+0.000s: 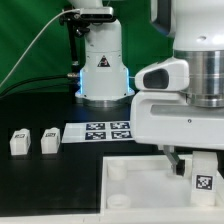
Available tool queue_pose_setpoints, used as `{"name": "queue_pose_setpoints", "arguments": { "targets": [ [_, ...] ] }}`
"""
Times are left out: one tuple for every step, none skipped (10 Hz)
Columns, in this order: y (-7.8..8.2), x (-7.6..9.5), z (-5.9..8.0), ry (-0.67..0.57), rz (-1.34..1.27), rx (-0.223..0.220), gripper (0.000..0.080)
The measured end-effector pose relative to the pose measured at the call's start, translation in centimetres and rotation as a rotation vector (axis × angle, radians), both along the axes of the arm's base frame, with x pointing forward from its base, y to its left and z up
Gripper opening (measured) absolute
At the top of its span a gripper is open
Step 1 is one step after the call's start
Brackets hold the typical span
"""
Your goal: Assemble one leg
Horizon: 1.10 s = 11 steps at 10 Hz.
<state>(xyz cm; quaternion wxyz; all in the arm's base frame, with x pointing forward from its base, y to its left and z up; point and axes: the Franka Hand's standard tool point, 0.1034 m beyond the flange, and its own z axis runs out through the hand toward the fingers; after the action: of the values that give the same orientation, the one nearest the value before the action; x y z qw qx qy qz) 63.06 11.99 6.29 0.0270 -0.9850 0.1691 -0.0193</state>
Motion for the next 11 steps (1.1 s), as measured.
{"name": "queue_pose_setpoints", "arguments": {
  "targets": [
    [0.1, 0.0, 0.0, -0.004, 0.036, -0.001, 0.0649],
    [0.1, 0.0, 0.0, -0.003, 0.024, 0.0, 0.0649],
    [0.0, 0.0, 0.0, -0.003, 0.024, 0.0, 0.0515],
    [0.0, 0.0, 0.0, -0.003, 0.024, -0.001, 0.0378],
    [-0.3, 0.0, 0.0, 0.0, -0.002, -0.002, 0.0295],
    [-0.3, 0.0, -0.1, 0.002, -0.029, -0.002, 0.0295],
    [-0.4, 0.0, -0.1, 0.002, -0.028, -0.002, 0.0295],
    [-0.7, 0.1, -0.1, 0.019, -0.147, 0.002, 0.0295],
    [-1.0, 0.4, -0.1, 0.057, -0.304, 0.0, 0.0295],
    [-1.0, 0.4, -0.1, 0.078, -0.401, -0.001, 0.0295],
    [-1.1, 0.3, -0.1, 0.096, -0.607, 0.029, 0.0295]
  ]
}}
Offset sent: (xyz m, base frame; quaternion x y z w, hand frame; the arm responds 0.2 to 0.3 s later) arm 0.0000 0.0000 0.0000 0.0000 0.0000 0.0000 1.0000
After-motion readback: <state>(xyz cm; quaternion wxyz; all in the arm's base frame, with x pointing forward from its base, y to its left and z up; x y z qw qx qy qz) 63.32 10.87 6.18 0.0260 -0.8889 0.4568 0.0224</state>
